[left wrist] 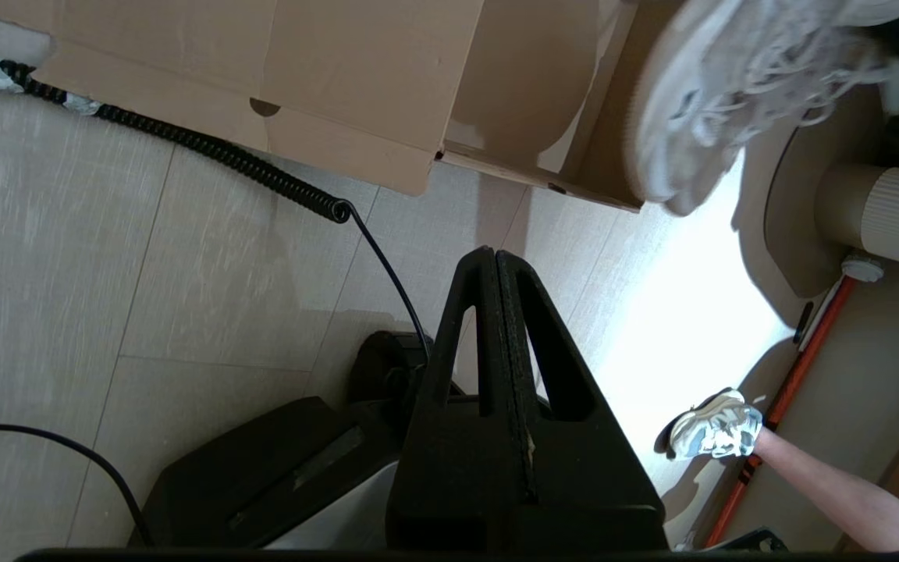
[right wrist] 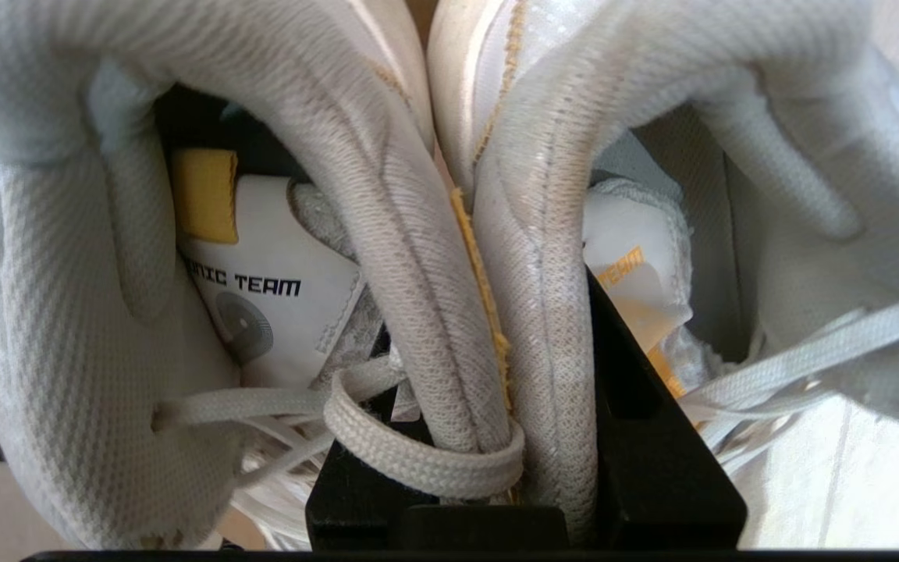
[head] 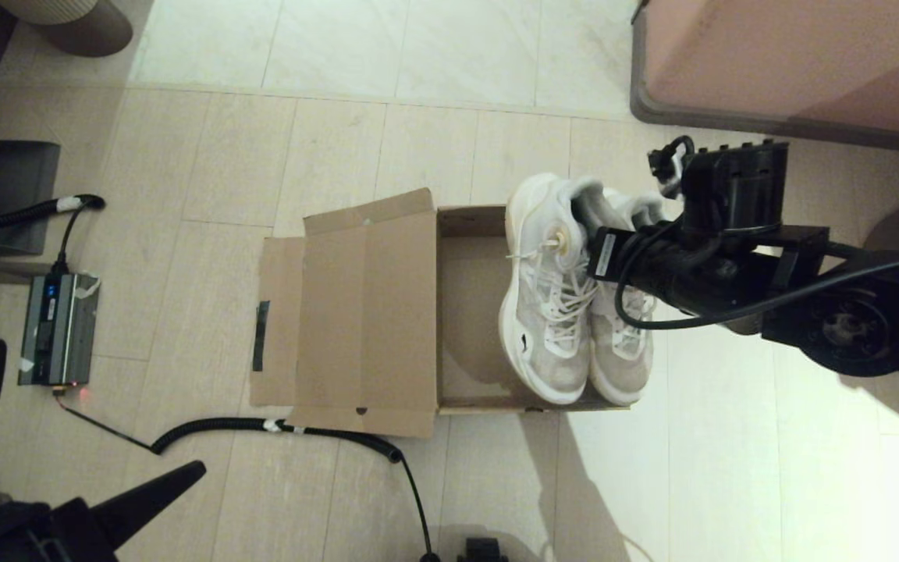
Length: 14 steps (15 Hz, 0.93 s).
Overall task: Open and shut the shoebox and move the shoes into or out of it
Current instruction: Put the shoes into the shoe box
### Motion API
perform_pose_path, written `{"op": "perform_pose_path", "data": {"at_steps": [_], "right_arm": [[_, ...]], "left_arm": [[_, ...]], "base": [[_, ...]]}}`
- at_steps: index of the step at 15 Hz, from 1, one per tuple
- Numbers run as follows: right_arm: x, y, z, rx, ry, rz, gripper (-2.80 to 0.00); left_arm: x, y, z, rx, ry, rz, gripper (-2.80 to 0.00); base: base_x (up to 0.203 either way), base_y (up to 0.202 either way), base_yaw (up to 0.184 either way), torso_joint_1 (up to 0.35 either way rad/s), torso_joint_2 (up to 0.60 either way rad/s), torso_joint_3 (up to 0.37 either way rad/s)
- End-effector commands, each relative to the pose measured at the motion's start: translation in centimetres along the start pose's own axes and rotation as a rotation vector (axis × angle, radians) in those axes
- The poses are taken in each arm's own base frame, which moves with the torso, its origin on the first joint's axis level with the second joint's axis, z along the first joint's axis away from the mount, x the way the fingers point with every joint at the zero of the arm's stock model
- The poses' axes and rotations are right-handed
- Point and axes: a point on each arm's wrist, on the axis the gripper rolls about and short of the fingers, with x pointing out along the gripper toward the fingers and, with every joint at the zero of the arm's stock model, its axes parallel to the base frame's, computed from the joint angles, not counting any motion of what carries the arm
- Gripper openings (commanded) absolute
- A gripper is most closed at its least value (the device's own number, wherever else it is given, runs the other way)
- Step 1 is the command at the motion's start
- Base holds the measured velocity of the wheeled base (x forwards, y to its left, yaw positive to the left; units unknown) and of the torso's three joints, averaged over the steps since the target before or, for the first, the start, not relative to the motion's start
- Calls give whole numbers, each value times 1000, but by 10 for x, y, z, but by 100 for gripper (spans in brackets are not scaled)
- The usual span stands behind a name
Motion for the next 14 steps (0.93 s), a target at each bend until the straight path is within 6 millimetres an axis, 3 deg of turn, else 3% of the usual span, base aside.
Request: {"op": "perform_pose_path", "data": {"at_steps": [1,8,14], "right_arm": [[16,4,-20,-2,43,-13,-280],[43,15,-53,0,81,-39,-280],[90,24,-81,3,46,-48,-280]], "left_arm": [[1,0,1,-3,0,-1,-280],[3,1,-3,-10,24,-2,-280],[-2,2,-6,-15,15,-3,-280]], "base": [[0,0,0,0,0,0],[0,0,0,0,0,0],[0,0,0,0,0,0]]}}
